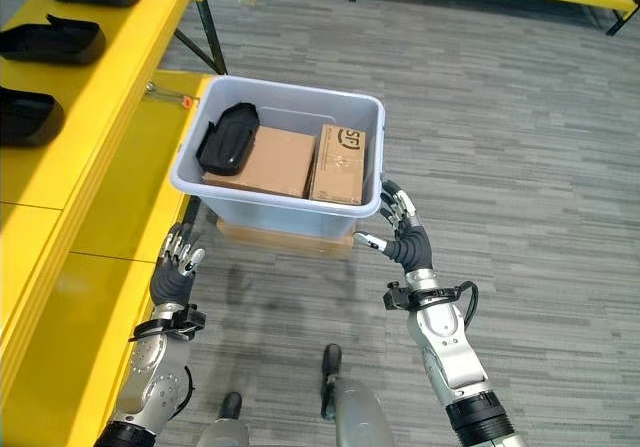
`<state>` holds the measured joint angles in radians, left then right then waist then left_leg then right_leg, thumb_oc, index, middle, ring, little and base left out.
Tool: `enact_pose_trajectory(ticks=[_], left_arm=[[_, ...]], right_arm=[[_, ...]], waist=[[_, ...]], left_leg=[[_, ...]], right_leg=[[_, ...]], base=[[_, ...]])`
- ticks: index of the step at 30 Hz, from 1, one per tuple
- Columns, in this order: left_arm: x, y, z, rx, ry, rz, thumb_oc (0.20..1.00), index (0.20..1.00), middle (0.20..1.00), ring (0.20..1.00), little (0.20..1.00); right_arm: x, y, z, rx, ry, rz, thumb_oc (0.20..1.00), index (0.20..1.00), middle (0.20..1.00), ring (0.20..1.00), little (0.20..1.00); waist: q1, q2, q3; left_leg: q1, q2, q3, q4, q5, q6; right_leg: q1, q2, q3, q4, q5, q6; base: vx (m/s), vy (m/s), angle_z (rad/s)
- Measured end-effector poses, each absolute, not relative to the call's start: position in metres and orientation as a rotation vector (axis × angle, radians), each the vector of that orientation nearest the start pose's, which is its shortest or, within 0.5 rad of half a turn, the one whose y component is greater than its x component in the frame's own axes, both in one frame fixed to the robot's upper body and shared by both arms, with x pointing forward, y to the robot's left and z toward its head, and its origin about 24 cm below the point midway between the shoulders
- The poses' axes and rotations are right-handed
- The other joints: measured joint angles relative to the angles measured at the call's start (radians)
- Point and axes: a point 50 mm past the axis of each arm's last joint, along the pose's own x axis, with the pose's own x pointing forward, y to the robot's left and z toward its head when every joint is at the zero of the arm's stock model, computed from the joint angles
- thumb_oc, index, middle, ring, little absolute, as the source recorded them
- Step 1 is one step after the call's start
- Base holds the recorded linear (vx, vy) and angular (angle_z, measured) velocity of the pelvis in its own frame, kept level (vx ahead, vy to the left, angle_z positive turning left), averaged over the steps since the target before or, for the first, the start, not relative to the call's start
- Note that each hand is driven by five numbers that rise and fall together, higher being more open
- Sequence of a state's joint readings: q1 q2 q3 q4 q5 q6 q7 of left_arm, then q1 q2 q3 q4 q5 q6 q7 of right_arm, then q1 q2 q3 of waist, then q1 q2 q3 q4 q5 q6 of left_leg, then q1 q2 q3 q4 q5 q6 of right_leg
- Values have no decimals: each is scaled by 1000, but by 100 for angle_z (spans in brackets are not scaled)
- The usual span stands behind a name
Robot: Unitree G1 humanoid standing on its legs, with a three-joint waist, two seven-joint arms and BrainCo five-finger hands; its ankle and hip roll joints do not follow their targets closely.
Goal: Move parts from the plastic box to the shelf.
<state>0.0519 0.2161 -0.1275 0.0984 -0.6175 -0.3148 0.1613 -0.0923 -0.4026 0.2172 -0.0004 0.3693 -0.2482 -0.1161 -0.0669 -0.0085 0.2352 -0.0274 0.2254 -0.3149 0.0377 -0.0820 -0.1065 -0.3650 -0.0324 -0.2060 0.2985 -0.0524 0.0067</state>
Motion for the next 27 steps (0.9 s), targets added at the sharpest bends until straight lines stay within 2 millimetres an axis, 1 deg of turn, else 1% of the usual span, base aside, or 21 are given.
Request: enact_pose_trajectory(ticks=[3, 5, 6, 7, 8, 9, 11, 12, 13, 14, 16, 17, 18, 19, 20, 21, 23, 24, 25, 26, 27], left_arm=[[240, 194, 34, -382, -97, 184, 1000, 1000, 1000, 1000, 1000], [239, 201, 35, -368, -104, 207, 1000, 1000, 1000, 1000, 1000], [236, 204, 33, -365, -96, 222, 1000, 1000, 1000, 1000, 1000], [240, 200, 43, -372, -131, 198, 1000, 1000, 1000, 1000, 1000], [244, 195, 51, -379, -167, 174, 1000, 1000, 1000, 1000, 1000], [248, 194, 56, -382, -189, 171, 1000, 1000, 1000, 1000, 1000], [248, 195, 48, -363, -146, 173, 1000, 1000, 1000, 1000, 1000], [252, 194, 49, -365, -146, 175, 1000, 1000, 1000, 1000, 1000], [256, 192, 50, -379, -156, 178, 1000, 1000, 1000, 1000, 1000], [260, 192, 52, -374, -160, 176, 1000, 1000, 1000, 1000, 1000], [261, 194, 51, -369, -156, 183, 1000, 1000, 1000, 1000, 1000], [262, 194, 50, -368, -153, 185, 1000, 1000, 1000, 1000, 1000], [264, 194, 50, -365, -150, 188, 1000, 1000, 1000, 1000, 1000], [258, 199, 43, -359, -127, 216, 1000, 1000, 1000, 1000, 1000], [256, 201, 41, -360, -121, 230, 1000, 1000, 1000, 1000, 1000], [250, 201, 35, -372, -101, 251, 1000, 1000, 1000, 1000, 1000], [250, 201, 40, -369, -120, 238, 1000, 1000, 1000, 1000, 1000], [252, 201, 43, -366, -130, 232, 1000, 1000, 1000, 1000, 1000], [252, 202, 43, -360, -130, 231, 1000, 1000, 1000, 1000, 1000], [255, 203, 47, -350, -144, 224, 1000, 1000, 1000, 1000, 1000], [256, 206, 49, -340, -149, 226, 1000, 1000, 1000, 1000, 1000]], right_arm=[[264, -174, 80, 0, -235, 104, 1000, 1000, 1000, 1000, 1000], [264, -172, 77, 4, -223, 109, 1000, 1000, 1000, 1000, 1000], [263, -170, 76, 3, -218, 120, 1000, 1000, 1000, 1000, 1000], [263, -172, 76, -9, -219, 124, 1000, 1000, 1000, 1000, 1000], [262, -174, 76, -9, -219, 112, 1000, 1000, 1000, 1000, 1000], [264, -172, 77, -6, -225, 118, 1000, 1000, 1000, 1000, 1000], [267, -154, 86, 40, -272, 162, 1000, 1000, 1000, 1000, 1000], [270, -148, 89, 52, -284, 170, 1000, 1000, 1000, 1000, 1000], [272, -149, 91, 36, -290, 170, 1000, 1000, 1000, 1000, 1000], [273, -152, 90, 28, -288, 144, 1000, 1000, 1000, 1000, 1000], [271, -155, 85, 28, -274, 106, 1000, 1000, 1000, 1000, 1000], [268, -158, 79, 19, -253, 82, 1000, 1000, 1000, 1000, 1000], [265, -159, 75, 12, -236, 71, 1000, 1000, 1000, 1000, 1000], [264, -158, 73, 19, -227, 72, 1000, 1000, 1000, 1000, 1000], [262, -158, 71, 26, -222, 69, 1000, 1000, 1000, 1000, 1000], [260, -160, 70, 19, -216, 65, 1000, 1000, 1000, 1000, 1000], [259, -165, 72, 8, -223, 58, 1000, 1000, 1000, 1000, 1000], [259, -167, 72, 7, -223, 54, 1000, 1000, 1000, 1000, 1000], [259, -168, 73, 7, -227, 53, 1000, 1000, 1000, 1000, 1000], [259, -165, 72, 19, -223, 56, 1000, 1000, 1000, 1000, 1000], [260, -160, 73, 27, -230, 76, 1000, 1000, 1000, 1000, 1000]], waist=[[3, -9, 5], [31, -39, 21], [57, -55, 31], [67, -86, 53], [89, -122, 75], [118, -140, 98], [107, -135, 110], [101, -124, 127], [106, -115, 133], [106, -106, 154], [106, -94, 157], [105, -91, 160], [102, -80, 164], [130, -80, 165], [132, -69, 160], [117, -29, 142], [103, -8, 134], [98, -8, 133], [93, -7, 132], [89, -27, 135], [99, -44, 137]], left_leg=[[-26, 13, 6, -1, -10, -14], [-64, 3, 20, 93, -9, -13], [-118, -18, 22, 218, -5, -11], [-295, -77, 7, 545, 50, -27], [-454, -162, -30, 810, 217, 24], [-569, -215, -39, 925, 184, 43], [-647, -218, 15, 767, 147, 42], [-645, -173, 44, 541, 148, 35], [-602, -103, 34, 316, 169, 4], [-578, -28, 32, 186, 184, -3], [-535, 96, 100, -20, 195, 14], [-512, 123, 153, -63, 195, 12], [-480, 137, 192, -69, 191, 16], [-411, 132, 169, -47, 197, 10], [-343, 119, 145, -48, 199, 3], [-285, 121, 144, -45, 203, -6], [-213, 98, 177, -52, 205, -9], [-188, 86, 203, -46, 214, -1], [-160, 73, 234, -42, 220, -20], [-164, 36, 251, -27, 211, -64], [-169, -1, 259, -4, 194, -56]], right_leg=[[-66, 12, 3, 67, -47, -13], [-68, 36, 21, 54, -53, -22], [-53, 49, 24, 32, -53, -30], [-42, 62, 49, 9, -54, -113], [-38, 56, 76, -2, -7, -178], [-31, 49, 60, -6, 7, -161], [-9, 50, -2, -38, 1, -133], [-29, 61, -1, 22, -29, -87], [-50, 29, 45, 201, -108, -92], [-26, 49, 52, 214, -161, -130], [-11, 74, 60, 193, -157, -107], [8, 79, 64, 165, -151, -94], [40, 92, 73, 117, -119, -56], [77, 84, 92, 73, -98, -40], [103, 90, 113, 44, -90, -53], [129, 101, 111, 15, -81, -52], [129, 87, 117, 7, -79, -50], [129, 73, 120, 3, -76, -39], [129, 59, 127, -2, -75, -19], [123, 18, 144, -3, -67, 5], [126, -26, 163, -3, -71, 30]], base=[[104, -132, -4], [-7, -291, -29], [-94, -296, -19], [-64, -152, 7], [-6, -65, -1], [79, -12, -14], [165, 54, -30], [183, 152, -39], [191, 249, -32], [191, 277, -49], [227, 397, -26], [183, 389, 3], [147, 382, -19], [80, 241, -44], [128, 334, -49], [129, 318, -24], [105, 292, 1], [67, 311, 1], [37, 204, -3], [42, 228, -15], [54, 211, -10]])
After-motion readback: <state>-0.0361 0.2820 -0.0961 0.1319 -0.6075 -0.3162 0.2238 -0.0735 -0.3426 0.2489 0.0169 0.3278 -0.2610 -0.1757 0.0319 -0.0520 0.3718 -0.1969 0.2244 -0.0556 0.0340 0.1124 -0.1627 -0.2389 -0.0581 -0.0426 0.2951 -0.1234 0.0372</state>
